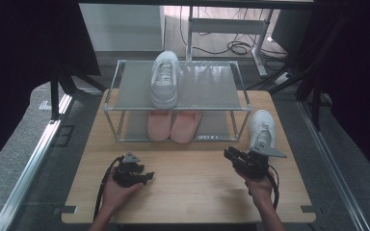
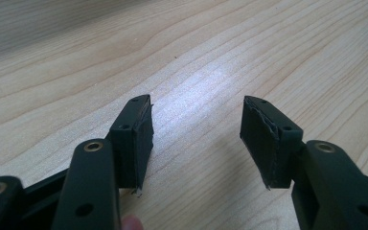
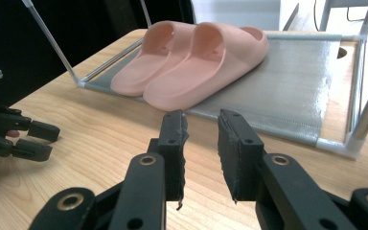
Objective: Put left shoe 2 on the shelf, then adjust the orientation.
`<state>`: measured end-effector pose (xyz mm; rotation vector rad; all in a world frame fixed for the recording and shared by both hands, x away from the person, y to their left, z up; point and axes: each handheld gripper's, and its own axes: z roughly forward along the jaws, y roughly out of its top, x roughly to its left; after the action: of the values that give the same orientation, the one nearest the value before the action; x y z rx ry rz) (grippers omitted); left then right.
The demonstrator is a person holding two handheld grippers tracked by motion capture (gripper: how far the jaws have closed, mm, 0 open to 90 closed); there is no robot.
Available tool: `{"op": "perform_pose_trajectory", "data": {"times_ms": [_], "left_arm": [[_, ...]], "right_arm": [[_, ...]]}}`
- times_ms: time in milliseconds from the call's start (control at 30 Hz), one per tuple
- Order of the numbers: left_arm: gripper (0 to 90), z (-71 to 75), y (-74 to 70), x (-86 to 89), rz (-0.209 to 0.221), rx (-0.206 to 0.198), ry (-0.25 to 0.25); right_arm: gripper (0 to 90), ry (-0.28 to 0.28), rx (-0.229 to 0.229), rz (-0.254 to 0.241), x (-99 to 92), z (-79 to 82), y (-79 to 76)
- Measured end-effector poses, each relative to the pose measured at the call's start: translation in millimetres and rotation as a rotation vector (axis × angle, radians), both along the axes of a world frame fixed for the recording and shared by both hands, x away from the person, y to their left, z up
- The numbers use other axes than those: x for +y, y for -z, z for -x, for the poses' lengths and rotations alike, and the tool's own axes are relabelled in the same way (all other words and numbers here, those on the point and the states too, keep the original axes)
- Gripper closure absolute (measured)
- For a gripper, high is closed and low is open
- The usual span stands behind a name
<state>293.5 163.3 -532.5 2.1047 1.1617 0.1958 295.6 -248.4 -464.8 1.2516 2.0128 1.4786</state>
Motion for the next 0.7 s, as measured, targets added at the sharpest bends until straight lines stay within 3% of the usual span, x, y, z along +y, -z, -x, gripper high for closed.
{"op": "perform_pose_trajectory", "data": {"times_ms": [433, 700], "left_arm": [[45.8, 0.1, -0.6, 1.0, 0.0, -0.002, 0.002], [45.8, 0.2, -1.6, 2.7, 0.007, -0.007, -0.003]], "right_arm": [[72.2, 0.004, 0.031, -0.004, -6.6, 1.5, 7.4], [77.0, 0.03, 0.041, 0.065, -15.3, 7.3, 9.3]]}}
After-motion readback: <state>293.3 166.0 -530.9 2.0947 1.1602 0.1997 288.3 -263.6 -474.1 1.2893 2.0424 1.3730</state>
